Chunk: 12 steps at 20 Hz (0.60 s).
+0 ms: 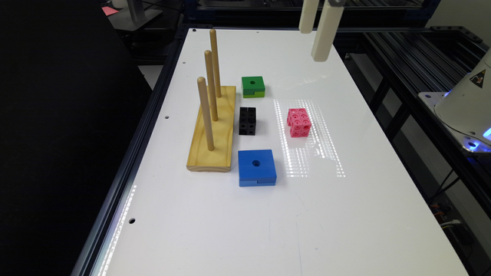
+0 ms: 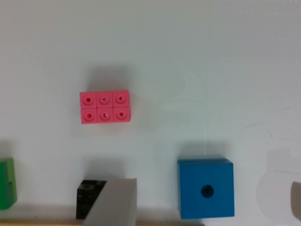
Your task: Pick up blue block.
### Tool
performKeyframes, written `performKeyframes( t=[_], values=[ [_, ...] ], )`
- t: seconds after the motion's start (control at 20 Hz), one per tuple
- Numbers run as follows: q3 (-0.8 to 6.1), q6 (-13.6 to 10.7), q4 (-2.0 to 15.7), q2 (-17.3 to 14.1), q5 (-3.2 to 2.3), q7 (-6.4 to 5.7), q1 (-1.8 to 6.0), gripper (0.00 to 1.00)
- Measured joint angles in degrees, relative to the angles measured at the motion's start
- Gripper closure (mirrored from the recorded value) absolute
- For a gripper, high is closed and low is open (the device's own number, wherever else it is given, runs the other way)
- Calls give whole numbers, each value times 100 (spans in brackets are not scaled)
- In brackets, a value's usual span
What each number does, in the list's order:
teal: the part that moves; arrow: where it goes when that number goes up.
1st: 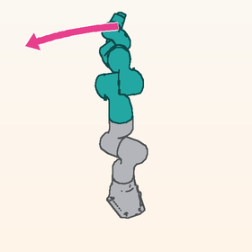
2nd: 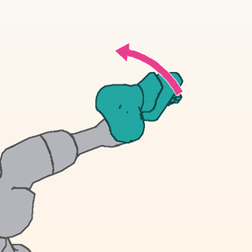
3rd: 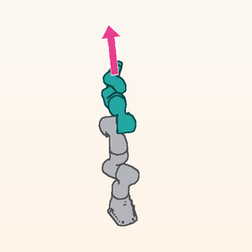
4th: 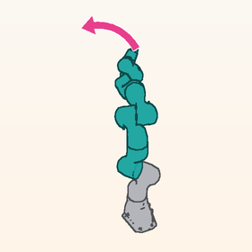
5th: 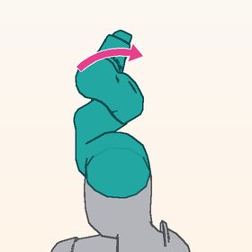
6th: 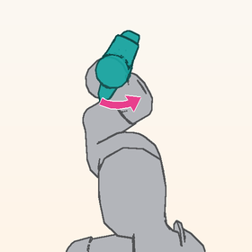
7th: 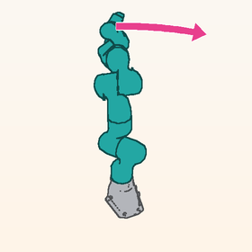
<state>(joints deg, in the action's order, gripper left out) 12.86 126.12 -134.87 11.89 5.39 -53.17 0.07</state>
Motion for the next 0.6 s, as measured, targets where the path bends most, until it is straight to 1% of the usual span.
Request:
performKeyframes(
  t=[0.15,0.3,0.4,0.6],
  values=[
    [12,92,2,-156,-4,-5,0,0],
    [23,353,-3,-447,-20,-12,0,0],
    [23,478,0,-585,-25,-12,0,0],
    [23,522,5,-636,-25,-14,0,0]
  ],
)
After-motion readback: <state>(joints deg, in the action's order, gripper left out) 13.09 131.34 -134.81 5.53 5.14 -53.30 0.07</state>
